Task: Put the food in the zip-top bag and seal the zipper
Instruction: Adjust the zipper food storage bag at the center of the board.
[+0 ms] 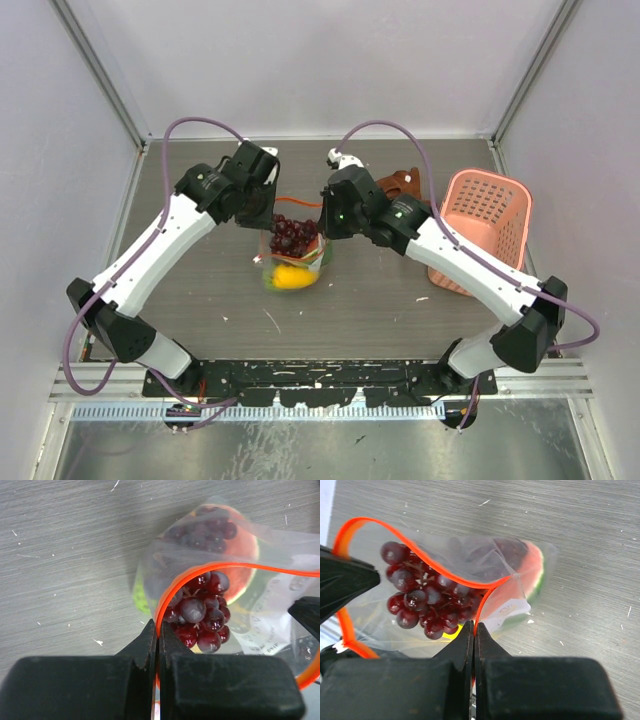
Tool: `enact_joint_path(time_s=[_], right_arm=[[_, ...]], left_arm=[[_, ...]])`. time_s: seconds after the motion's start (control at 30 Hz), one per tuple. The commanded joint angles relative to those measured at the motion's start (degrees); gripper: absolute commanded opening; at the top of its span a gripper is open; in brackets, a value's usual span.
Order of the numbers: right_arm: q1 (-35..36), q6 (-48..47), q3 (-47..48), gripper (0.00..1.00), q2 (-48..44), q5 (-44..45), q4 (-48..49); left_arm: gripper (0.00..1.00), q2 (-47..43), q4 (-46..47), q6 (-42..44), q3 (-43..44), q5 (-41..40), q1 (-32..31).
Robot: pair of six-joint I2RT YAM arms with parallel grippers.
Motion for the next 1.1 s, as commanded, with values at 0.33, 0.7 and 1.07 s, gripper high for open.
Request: enact_joint_path(time_s=[0.33,0.7,1.07], right_arm=[[-0.8,3.0,2.5,0.01,-5.0,0.7,-1.7],[-9.0,1.6,-3.9,0.01,-7.0,-5.9,3.7],[-9.6,0.5,-0.1,0.03,-10.4,-8.8,1.2]], left_arm=[[0.00,3.4,-7.2,-0.5,5.7,-4.1,-1.6],[0.00,5.7,-10.4,0.7,13.5,-6.4,-12.6],[0.00,5.6,-9.2,1.5,14.2,-15.5,-10.3]])
